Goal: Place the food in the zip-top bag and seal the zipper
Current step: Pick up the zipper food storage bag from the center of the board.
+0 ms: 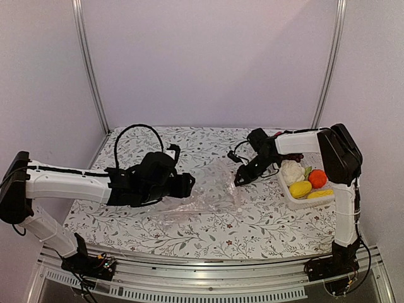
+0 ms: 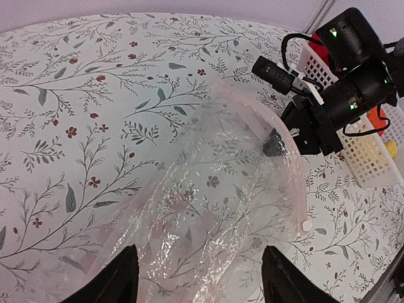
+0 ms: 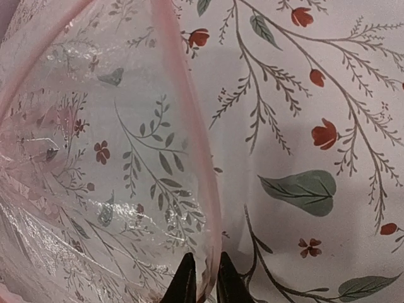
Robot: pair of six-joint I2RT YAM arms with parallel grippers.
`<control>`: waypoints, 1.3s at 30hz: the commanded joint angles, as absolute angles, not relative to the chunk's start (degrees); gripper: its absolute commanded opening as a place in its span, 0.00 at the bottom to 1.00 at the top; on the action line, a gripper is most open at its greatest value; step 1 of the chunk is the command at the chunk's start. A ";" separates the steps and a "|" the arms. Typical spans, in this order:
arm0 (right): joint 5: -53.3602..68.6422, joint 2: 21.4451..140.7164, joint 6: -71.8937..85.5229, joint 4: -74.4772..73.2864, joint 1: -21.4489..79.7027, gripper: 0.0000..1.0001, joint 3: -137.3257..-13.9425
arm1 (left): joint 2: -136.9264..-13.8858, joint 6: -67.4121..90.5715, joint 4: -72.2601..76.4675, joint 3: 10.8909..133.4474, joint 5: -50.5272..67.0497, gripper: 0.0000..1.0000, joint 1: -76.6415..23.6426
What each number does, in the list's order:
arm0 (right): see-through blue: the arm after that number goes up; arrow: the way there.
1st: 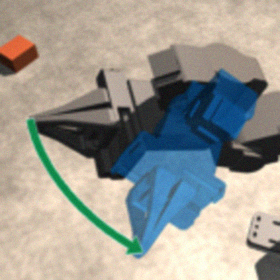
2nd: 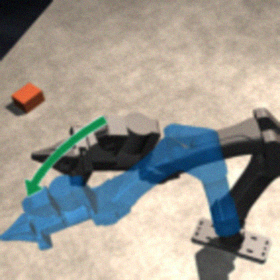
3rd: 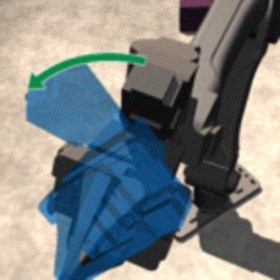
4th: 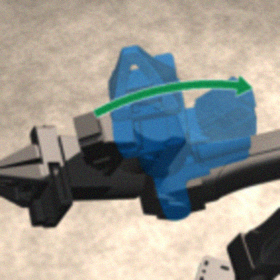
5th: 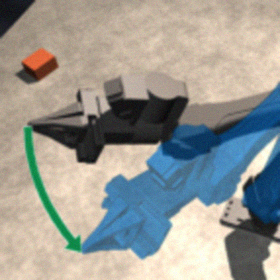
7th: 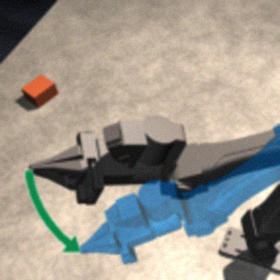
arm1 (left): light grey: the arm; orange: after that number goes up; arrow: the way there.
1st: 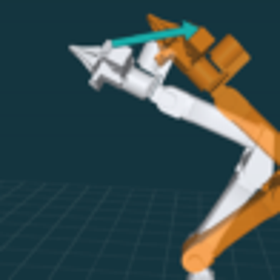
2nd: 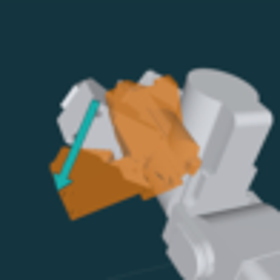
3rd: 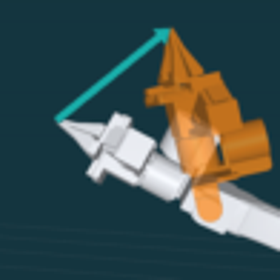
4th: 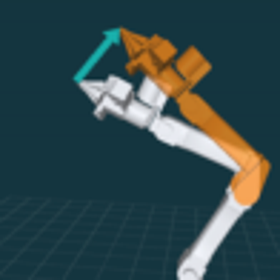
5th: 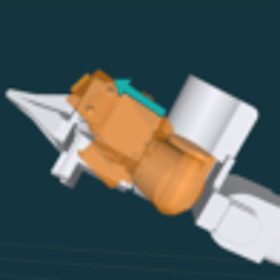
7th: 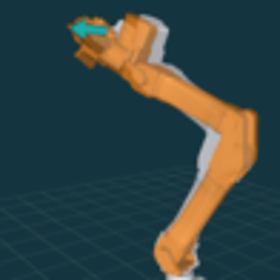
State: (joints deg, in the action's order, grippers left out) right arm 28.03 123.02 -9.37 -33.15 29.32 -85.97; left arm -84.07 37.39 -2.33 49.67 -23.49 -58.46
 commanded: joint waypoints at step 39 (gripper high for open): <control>15.61 102.51 -2.06 -33.62 25.77 0.00 -105.03 | -88.93 39.71 12.22 63.02 -35.54 0.64 -60.45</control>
